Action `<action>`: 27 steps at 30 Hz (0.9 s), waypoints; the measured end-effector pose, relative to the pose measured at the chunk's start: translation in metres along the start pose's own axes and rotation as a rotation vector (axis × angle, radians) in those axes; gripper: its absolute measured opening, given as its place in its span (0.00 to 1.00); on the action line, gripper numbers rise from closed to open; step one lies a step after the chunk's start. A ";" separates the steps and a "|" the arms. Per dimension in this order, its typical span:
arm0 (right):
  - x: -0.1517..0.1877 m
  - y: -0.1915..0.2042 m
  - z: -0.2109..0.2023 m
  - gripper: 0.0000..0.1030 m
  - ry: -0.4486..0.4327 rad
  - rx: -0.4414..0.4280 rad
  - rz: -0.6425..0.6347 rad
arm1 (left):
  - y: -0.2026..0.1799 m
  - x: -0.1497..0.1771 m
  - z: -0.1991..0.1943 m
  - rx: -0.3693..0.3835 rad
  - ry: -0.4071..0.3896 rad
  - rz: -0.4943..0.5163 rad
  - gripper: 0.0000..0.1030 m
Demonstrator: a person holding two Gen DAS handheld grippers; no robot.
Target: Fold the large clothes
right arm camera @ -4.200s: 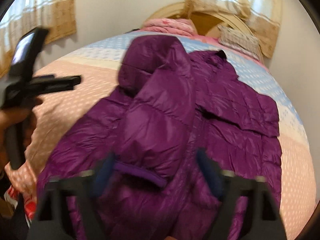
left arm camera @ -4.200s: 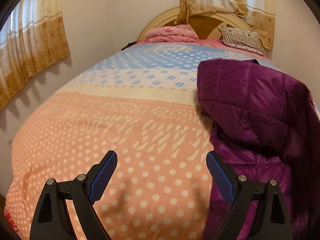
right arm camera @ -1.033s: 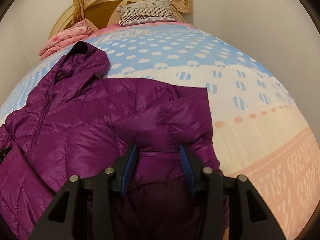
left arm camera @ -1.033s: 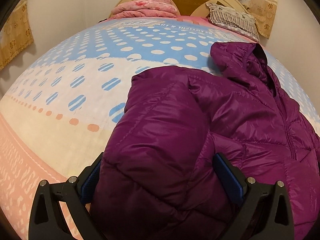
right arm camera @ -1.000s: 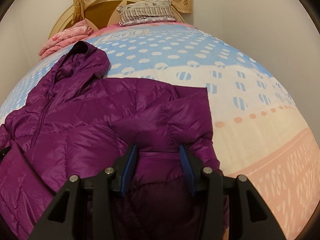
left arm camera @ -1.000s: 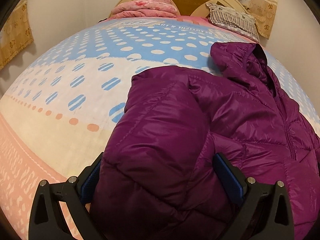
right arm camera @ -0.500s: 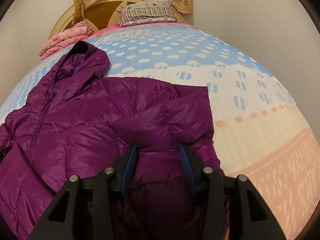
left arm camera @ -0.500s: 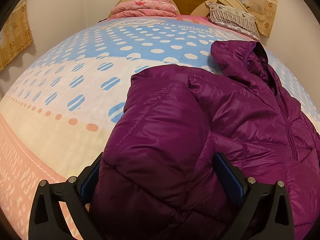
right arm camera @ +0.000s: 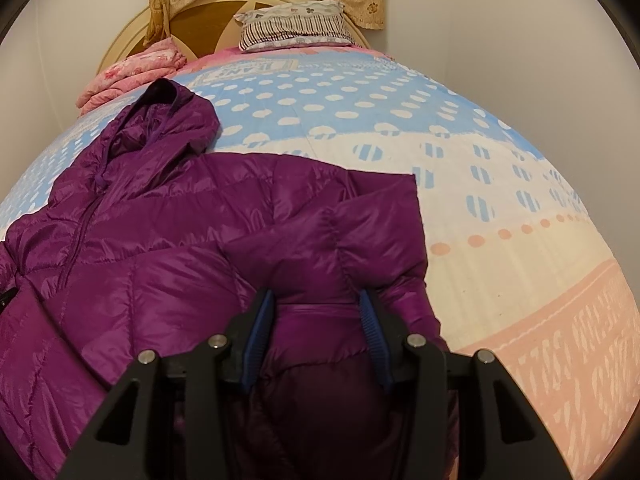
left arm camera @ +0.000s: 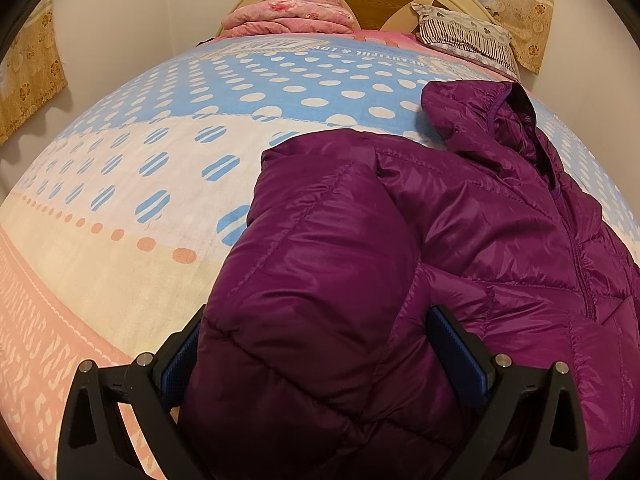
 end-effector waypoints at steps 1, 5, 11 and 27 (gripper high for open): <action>0.000 0.000 0.000 0.48 0.000 -0.001 0.000 | 0.000 0.000 0.000 0.000 0.002 0.000 0.99; 0.000 0.004 -0.001 0.59 0.026 -0.014 -0.010 | 0.000 0.000 -0.002 0.009 0.039 0.034 0.99; -0.027 0.025 -0.026 0.73 0.092 -0.149 -0.094 | 0.010 -0.041 -0.050 0.036 -0.057 0.120 0.99; -0.171 0.048 0.085 0.73 0.071 -0.345 0.041 | -0.078 -0.177 0.023 0.139 -0.045 0.088 0.99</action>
Point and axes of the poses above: each gripper's, at about its wrist camera, not at the fingertips, and z roughly the way its jaws point, y to its left, x to its underside, the point moved 8 cm from there along z, roughly the way its jaws point, and after that the axes turned 12 degrees about -x, right-handed, at the moved point
